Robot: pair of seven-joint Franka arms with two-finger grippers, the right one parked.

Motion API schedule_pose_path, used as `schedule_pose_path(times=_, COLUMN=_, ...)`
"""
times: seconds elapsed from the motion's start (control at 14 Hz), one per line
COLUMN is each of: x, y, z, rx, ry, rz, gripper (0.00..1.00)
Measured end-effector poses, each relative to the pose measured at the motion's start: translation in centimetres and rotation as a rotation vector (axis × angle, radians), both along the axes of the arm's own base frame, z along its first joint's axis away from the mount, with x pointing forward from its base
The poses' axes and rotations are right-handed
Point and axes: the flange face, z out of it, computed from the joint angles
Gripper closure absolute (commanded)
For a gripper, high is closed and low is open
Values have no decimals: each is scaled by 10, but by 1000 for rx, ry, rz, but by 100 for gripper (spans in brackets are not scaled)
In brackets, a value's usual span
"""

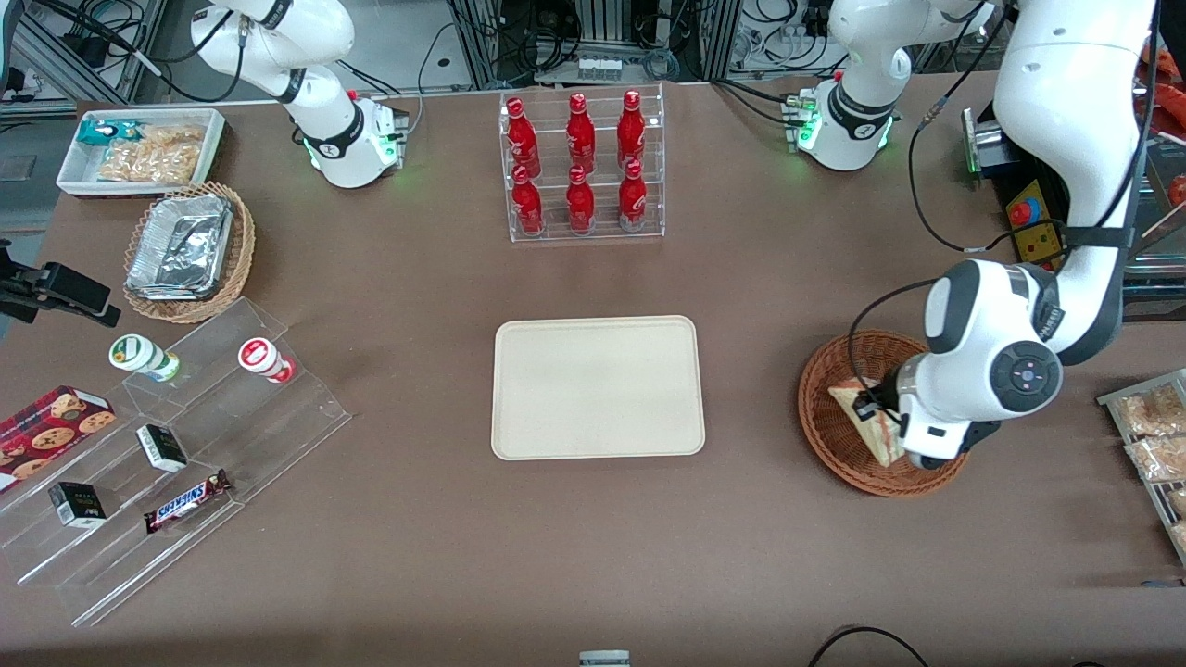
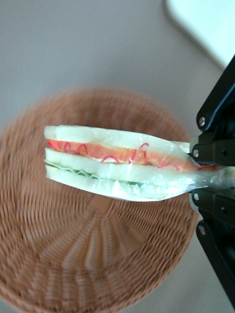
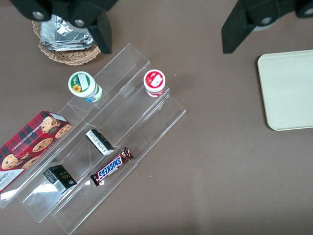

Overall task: Place sandwich from basket to tray
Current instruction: 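Carry the sandwich with the left gripper over the cream tray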

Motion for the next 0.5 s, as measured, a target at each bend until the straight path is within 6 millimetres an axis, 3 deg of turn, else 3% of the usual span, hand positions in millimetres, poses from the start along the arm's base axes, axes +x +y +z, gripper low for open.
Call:
schedule_pose_path(times=0.21, x=-15, y=-105, z=29, rx=-17, ry=-51, rz=-153, gripper=85)
schedule_pose_path(times=0.5, x=-61, y=-227, z=12, rx=-42, ry=-52, rz=-338, gripper=85)
